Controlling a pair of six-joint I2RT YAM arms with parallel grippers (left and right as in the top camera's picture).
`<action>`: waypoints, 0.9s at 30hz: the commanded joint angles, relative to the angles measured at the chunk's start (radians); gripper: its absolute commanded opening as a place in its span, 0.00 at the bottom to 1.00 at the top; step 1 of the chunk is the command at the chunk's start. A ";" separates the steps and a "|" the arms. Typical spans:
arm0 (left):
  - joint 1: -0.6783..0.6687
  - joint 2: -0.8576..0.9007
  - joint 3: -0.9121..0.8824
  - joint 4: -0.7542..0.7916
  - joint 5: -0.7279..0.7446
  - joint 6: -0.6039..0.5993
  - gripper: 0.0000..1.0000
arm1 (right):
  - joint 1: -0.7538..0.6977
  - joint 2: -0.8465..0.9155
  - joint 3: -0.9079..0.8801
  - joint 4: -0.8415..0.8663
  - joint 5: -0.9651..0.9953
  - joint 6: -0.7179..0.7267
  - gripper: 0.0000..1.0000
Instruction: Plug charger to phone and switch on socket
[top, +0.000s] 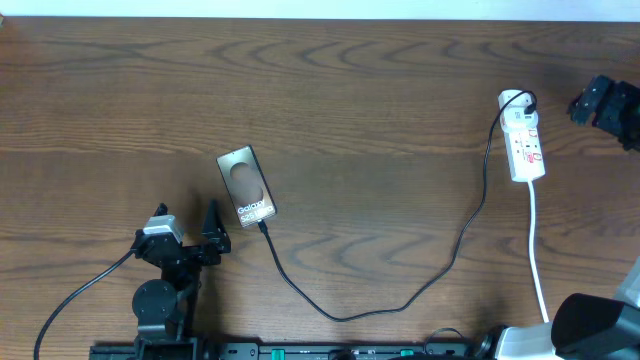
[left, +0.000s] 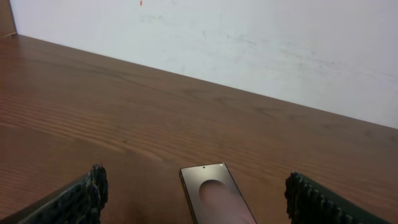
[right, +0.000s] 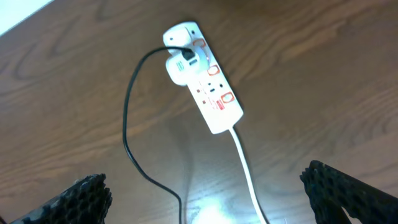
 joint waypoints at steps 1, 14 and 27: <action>0.005 -0.007 -0.016 -0.037 -0.009 0.017 0.90 | 0.031 -0.008 -0.009 0.037 -0.041 0.010 0.99; 0.005 -0.007 -0.016 -0.037 -0.009 0.017 0.90 | 0.279 -0.293 -0.477 0.591 -0.055 0.014 0.99; 0.005 -0.007 -0.016 -0.037 -0.009 0.017 0.90 | 0.447 -0.686 -1.116 1.301 -0.055 0.015 0.99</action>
